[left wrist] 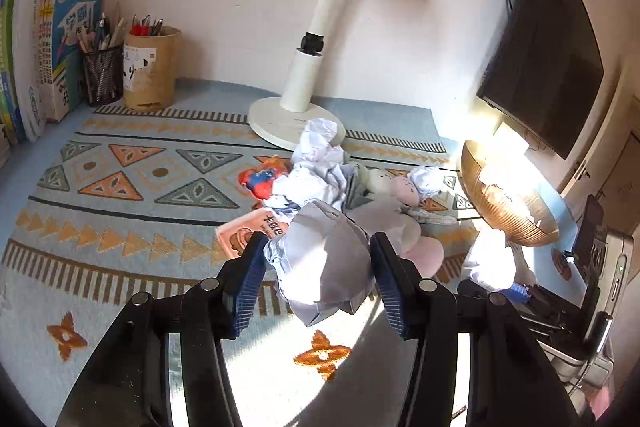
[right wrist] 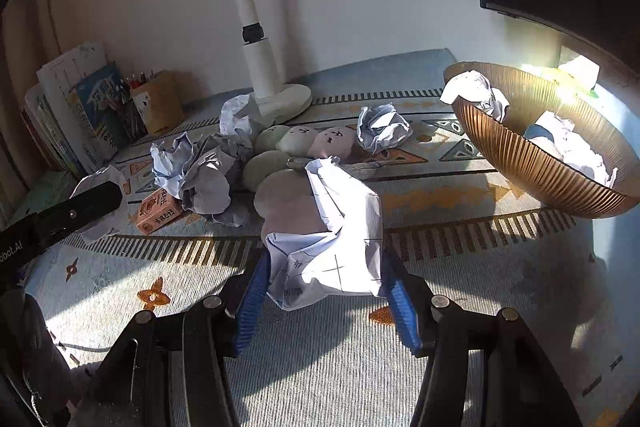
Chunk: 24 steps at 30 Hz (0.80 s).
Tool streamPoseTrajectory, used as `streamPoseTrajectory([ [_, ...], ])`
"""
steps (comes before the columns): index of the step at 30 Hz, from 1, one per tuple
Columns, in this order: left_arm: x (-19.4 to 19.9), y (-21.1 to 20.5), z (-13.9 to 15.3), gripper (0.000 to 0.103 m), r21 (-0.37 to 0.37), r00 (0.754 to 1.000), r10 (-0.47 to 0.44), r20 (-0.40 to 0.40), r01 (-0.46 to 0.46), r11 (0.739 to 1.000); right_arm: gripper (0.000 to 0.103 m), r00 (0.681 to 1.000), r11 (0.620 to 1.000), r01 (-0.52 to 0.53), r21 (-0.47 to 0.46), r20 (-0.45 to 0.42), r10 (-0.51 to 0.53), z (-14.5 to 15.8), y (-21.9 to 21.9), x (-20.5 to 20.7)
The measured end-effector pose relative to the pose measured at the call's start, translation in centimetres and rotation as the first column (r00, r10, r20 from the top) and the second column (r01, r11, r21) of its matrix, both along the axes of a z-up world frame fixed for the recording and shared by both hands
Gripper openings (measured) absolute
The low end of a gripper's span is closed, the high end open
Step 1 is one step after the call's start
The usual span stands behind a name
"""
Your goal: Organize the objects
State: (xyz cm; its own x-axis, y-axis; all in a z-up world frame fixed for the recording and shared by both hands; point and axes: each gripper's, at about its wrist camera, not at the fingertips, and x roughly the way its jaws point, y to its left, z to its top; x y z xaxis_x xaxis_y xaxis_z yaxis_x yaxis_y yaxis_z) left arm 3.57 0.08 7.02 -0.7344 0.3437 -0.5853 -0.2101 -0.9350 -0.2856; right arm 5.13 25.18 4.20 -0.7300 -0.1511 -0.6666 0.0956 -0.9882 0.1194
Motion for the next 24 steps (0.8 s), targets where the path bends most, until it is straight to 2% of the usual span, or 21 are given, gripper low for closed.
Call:
streamPoseTrajectory([
  [4,0.5,4.7,-0.6,0.05,-0.036,0.998,-0.064,-0.001,0.064,0.997,0.055,1.0,0.999,0.009,0.042,0.001,-0.009,-0.7,1.6,0.2],
  [6,0.4,6.4,-1.1,0.05,-0.036,0.996,-0.087,0.01,0.088,0.995,0.055,1.0,1.0,-0.001,-0.025,0.03,0.002,-1.1,2.5,0.1],
  [10,0.4,8.6,-2.3,0.051,-0.048,0.993,-0.118,0.013,0.118,0.992,0.055,0.999,0.998,-0.006,-0.063,0.046,0.009,-1.4,2.9,-0.4],
  [12,0.3,9.4,-3.1,0.051,-0.109,0.995,-0.099,0.027,0.102,0.989,0.055,0.998,0.998,-0.018,-0.055,0.058,0.022,-1.6,2.6,-0.6],
  [15,0.9,9.4,-2.8,0.052,-0.107,0.994,-0.109,-0.011,0.107,0.989,0.055,0.999,0.998,-0.033,-0.048,0.038,0.035,-1.4,2.4,-0.2],
  [24,0.8,9.3,-2.9,0.052,-0.115,0.995,-0.095,-0.006,0.094,0.989,0.055,1.0,0.998,-0.025,-0.056,0.013,0.026,-1.3,2.6,0.4],
])
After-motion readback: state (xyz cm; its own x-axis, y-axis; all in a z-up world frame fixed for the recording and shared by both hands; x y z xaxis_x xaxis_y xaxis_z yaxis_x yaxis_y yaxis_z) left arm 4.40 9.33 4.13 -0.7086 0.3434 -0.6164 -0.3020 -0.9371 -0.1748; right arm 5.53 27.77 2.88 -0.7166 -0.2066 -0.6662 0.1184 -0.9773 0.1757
